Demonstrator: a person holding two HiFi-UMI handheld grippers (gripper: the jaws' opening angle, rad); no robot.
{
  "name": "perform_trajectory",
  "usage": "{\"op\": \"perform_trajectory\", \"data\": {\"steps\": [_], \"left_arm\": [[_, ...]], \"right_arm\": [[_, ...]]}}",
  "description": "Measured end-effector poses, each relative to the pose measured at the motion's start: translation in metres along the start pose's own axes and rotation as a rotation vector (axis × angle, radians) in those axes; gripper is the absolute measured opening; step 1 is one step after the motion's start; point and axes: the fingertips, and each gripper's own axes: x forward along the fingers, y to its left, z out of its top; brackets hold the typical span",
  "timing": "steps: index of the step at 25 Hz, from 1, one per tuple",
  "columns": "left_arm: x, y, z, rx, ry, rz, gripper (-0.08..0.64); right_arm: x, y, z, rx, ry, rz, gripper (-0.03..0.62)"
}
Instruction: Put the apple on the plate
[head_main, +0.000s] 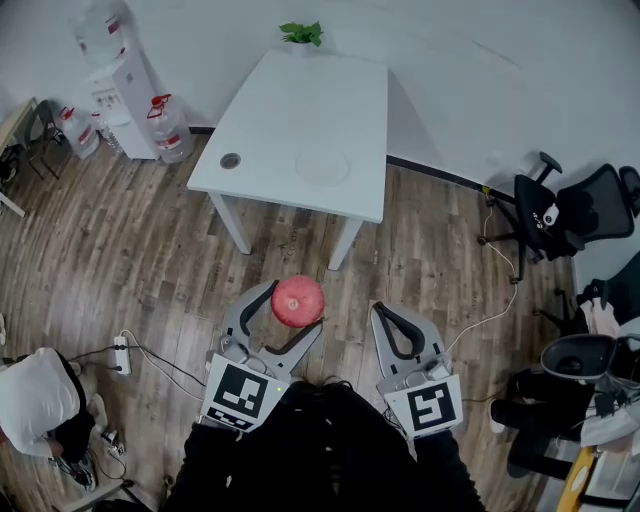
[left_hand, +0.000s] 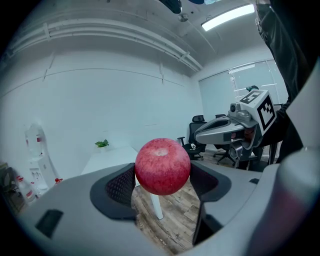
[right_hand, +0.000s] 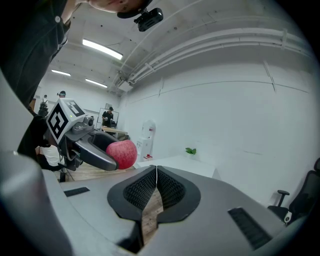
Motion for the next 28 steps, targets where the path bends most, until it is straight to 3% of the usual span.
{"op": "perform_trajectory", "data": {"steps": [6, 9, 13, 21, 25, 28], "left_arm": [[-0.016, 0.011, -0.006, -0.038, 0.010, 0.014, 0.351], [-0.023, 0.015, -0.012, 0.015, -0.009, -0.006, 0.351], [-0.033, 0.018, -0.017, 0.015, -0.014, -0.011, 0.351], [-0.044, 0.020, -0.023, -0.060, 0.019, 0.008, 0.351], [-0.040, 0.023, -0.027, 0.001, 0.007, -0.003, 0.351], [-0.036, 0.028, -0.032, 0.000, 0.021, 0.009, 0.352]], "right_arm": [[0.006, 0.016, 0.005, -0.001, -0.001, -0.008, 0.041], [0.007, 0.025, 0.005, -0.002, 0.000, -0.018, 0.041], [0.005, 0.034, 0.006, -0.005, -0.002, -0.035, 0.041], [0.003, 0.040, 0.001, 0.008, 0.017, -0.047, 0.041], [0.012, 0.038, -0.002, 0.003, 0.013, -0.031, 0.041], [0.023, 0.035, 0.000, -0.002, 0.000, -0.018, 0.041]]}}
